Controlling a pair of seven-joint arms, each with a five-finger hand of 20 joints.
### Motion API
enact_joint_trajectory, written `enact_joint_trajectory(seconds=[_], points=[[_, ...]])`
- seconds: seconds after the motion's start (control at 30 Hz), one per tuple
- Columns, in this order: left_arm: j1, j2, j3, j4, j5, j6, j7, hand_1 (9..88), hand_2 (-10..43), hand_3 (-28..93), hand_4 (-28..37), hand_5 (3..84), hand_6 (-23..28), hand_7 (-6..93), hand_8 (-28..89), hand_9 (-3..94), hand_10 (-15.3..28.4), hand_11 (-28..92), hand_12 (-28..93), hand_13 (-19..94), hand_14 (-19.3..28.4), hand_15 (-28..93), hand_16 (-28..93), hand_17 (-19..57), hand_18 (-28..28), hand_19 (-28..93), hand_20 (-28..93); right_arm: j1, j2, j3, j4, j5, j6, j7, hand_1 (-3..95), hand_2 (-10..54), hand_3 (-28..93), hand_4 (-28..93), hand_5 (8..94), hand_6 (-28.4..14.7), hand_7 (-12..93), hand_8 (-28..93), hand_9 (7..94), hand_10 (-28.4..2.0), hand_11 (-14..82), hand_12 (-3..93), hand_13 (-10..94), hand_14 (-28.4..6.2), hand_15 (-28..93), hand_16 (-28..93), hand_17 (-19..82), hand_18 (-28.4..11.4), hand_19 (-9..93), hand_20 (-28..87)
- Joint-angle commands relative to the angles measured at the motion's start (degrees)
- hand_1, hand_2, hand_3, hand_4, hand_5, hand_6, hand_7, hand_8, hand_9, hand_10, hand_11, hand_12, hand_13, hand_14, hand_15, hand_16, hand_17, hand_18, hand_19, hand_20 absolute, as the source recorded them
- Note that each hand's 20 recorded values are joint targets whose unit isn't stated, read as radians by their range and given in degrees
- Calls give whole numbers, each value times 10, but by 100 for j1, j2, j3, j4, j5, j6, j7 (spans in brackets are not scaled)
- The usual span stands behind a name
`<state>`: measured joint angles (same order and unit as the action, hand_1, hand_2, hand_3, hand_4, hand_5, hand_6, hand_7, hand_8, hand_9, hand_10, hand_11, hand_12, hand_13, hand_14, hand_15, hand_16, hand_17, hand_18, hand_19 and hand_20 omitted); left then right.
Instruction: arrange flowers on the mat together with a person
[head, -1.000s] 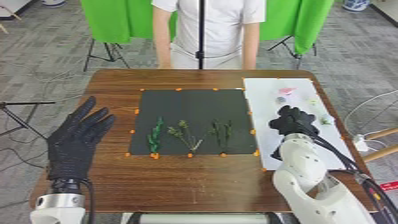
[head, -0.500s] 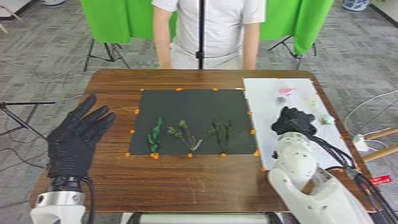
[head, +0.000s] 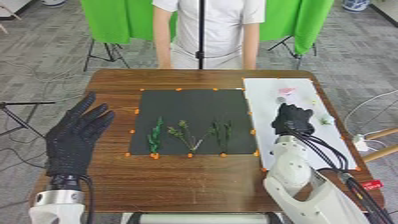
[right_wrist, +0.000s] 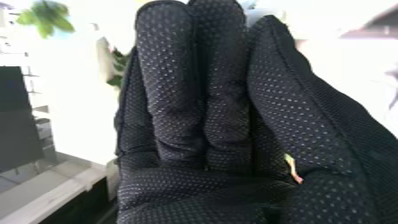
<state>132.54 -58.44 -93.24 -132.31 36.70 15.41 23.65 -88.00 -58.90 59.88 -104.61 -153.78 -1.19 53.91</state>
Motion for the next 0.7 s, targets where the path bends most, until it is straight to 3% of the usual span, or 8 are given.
enact_joint_trajectory(seconds=[0.03, 0.13, 0.2, 0.27, 0.3, 0.43, 0.6, 0.7], points=[[38, 24, -47, -110, 81, -69, 54, 214, 89, 790, -270, 381, 103, 113, -94, 359, 215, 240, 92, 270, 276, 487, -107, -77, 234, 566, 13, 207, -474, -242, -753, 22, 365, -809, 561, -95, 698, -283, 872, 16, 127, 2, 937, -81, 137, 293, 791, -58, 460, 223, 241, -153, 779, -3], [63, 41, -43, -137, 75, -18, 69, 214, 89, 790, -270, 381, 103, 113, -94, 359, 214, 240, 93, 271, 276, 487, -107, -77, 235, 567, 14, 345, -934, -402, -900, 744, 210, -1557, 560, -95, 700, -283, 873, 16, 126, 2, 937, -82, 137, 291, 792, -58, 457, 226, 241, -152, 778, -6], [26, 66, -45, -135, 47, -20, -19, 214, 89, 789, -270, 381, 103, 113, -94, 359, 214, 241, 93, 270, 275, 487, -107, -75, 237, 573, 16, 370, -1376, -415, -902, 1193, -339, -2006, 560, -95, 701, -283, 873, 16, 126, 2, 937, -83, 136, 290, 790, -58, 456, 228, 240, -152, 778, -7], [35, 162, -14, -168, 21, 64, 117, 214, 89, 790, -269, 380, 103, 113, -94, 360, 214, 241, 93, 271, 276, 487, -107, -75, 237, 575, 16, 328, -1965, -293, -792, 1206, -1004, -2580, 559, -95, 702, -283, 874, 16, 126, 3, 937, -84, 136, 289, 790, -58, 454, 229, 239, -152, 778, -8], [-48, 154, -15, -128, 30, -2, 114, 214, 89, 789, -269, 381, 103, 113, -94, 360, 214, 241, 93, 271, 276, 487, -107, -74, 237, 577, 17, 611, -1791, -630, -762, 1608, -883, -2366, 560, -95, 701, -283, 874, 17, 126, 3, 937, -83, 135, 289, 789, -59, 454, 229, 239, -152, 778, -8], [95, 234, -124, -212, -38, 110, 326, 213, 88, 790, -268, 380, 103, 113, -94, 360, 213, 241, 94, 270, 276, 488, -107, -73, 240, 585, 18, 722, -2636, -673, -424, 1805, -1578, -2856, 560, -95, 700, -283, 873, 18, 125, 2, 937, -83, 131, 288, 786, -58, 450, 232, 235, -151, 778, -9], [60, 353, -163, -231, -98, 221, 639, 214, 88, 789, -269, 380, 102, 113, -94, 360, 214, 241, 94, 272, 278, 490, -106, -66, 244, 606, 24, 1058, -3165, -856, -22, 2991, -1923, -2305, 556, -95, 701, -283, 873, 18, 125, 3, 936, -82, 131, 289, 780, -60, 448, 234, 228, -149, 773, -11], [-87, 409, -173, -195, -104, 231, 644, 214, 87, 789, -269, 381, 103, 113, -94, 363, 215, 244, 95, 276, 278, 495, -105, -60, 250, 627, 29, 1273, -3179, -1077, 209, 3172, -1776, -2136, 557, -95, 699, -283, 871, 19, 124, 2, 936, -82, 132, 288, 776, -61, 448, 233, 225, -148, 771, -11]])
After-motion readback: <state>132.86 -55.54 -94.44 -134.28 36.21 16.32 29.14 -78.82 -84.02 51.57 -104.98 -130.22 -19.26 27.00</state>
